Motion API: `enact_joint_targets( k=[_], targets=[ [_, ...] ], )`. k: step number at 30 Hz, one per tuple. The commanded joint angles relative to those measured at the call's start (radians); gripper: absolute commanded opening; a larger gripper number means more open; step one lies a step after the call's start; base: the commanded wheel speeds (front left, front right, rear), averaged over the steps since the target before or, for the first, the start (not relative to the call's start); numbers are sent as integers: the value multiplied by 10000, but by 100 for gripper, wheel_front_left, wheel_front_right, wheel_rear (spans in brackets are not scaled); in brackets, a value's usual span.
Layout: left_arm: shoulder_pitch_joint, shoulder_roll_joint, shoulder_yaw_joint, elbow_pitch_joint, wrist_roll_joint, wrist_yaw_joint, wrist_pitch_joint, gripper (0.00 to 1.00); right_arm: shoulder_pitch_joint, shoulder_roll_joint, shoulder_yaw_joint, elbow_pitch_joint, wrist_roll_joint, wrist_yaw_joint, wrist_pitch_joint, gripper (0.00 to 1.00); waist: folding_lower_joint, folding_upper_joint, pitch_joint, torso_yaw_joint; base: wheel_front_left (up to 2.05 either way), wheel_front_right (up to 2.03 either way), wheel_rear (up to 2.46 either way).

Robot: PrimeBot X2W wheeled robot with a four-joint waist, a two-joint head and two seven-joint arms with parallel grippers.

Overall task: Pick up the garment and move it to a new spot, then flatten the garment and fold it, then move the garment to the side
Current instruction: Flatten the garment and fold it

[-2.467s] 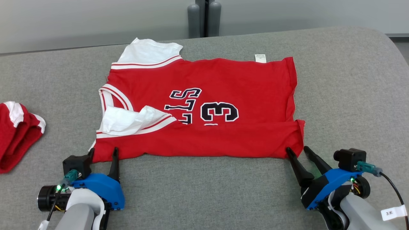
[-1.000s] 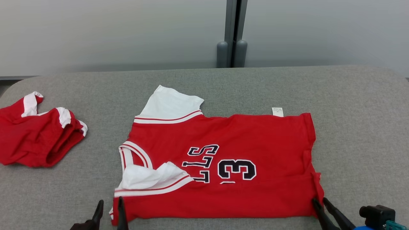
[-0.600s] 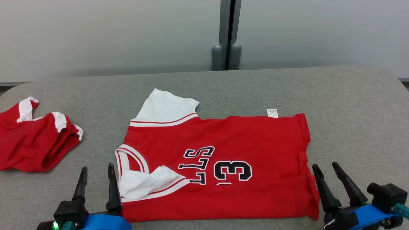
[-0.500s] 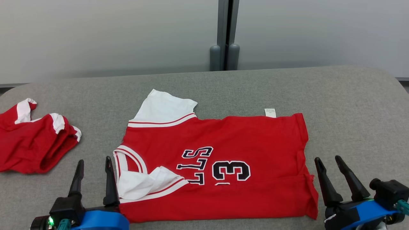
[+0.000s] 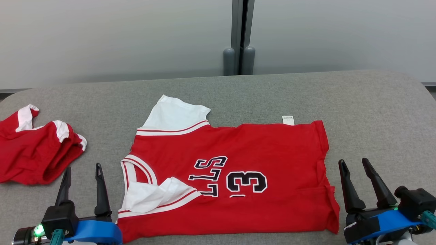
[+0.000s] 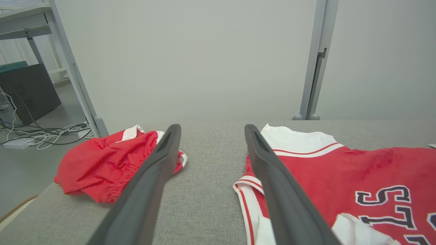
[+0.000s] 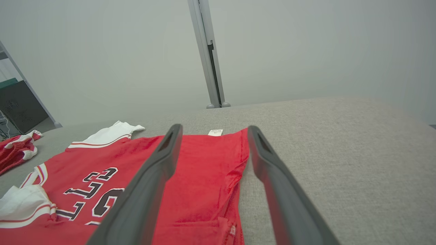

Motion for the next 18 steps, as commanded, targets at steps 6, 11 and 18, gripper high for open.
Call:
enact_joint_targets(
  k=[6,11,18],
  targets=[
    [-277,-31,206,616,-16,-287,-39,100,-89,269,16,335,-502,2,-50,100,0,-1,-93,14,0,0,0],
    [-353,-93,242,790,17,-379,-38,100,-78,329,4,434,-609,2,-51,100,0,-1,-127,18,0,0,0],
    [-404,-180,369,954,108,-518,-34,100,-59,337,-45,482,-702,2,-51,100,0,-1,-125,36,0,0,0]
  ],
)
